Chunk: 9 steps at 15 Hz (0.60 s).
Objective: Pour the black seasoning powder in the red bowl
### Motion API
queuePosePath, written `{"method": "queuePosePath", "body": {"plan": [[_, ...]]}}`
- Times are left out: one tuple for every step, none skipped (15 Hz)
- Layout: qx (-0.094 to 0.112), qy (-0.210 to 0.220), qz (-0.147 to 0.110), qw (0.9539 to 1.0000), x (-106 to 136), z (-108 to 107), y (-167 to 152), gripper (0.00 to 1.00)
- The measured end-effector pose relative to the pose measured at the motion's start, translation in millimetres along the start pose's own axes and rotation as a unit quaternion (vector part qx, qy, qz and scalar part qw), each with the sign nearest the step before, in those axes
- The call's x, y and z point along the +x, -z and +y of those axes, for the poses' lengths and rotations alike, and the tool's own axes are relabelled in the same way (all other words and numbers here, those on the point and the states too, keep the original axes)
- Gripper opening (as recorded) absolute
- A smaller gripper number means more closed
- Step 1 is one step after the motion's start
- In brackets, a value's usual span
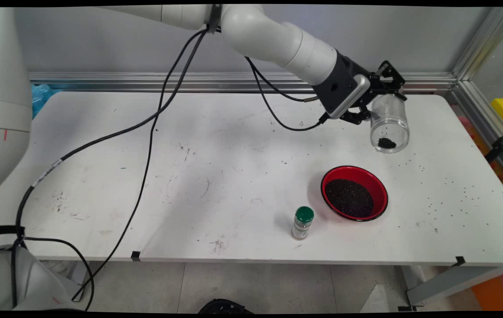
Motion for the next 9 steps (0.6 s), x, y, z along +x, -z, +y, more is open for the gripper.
{"method": "queuePosePath", "body": {"plan": [[-0.006,0.01,0.002,0.9999,-0.1,-1.4,2.4,0.0],[-0.011,0.02,0.003,0.9997,-0.6,-2.6,4.9,0.0],[-0.015,0.028,0.005,0.9995,-1.1,-3.7,6.9,0.0],[-0.02,0.038,0.007,0.999,-1.8,-5.0,9.1,0.0],[-0.025,0.049,0.008,0.9984,-2.8,-6.0,11.5,0.0],[-0.03,0.06,0.01,0.9977,-3.9,-7.1,13.7,0.0],[-0.035,0.071,0.011,0.9968,-5.1,-8.4,15.7,0.0],[-0.037,0.08,0.011,0.996,-6.3,-9.2,17.3,0.0],[-0.04,0.087,0.012,0.9953,-7.1,-9.9,18.3,0.0]]}}
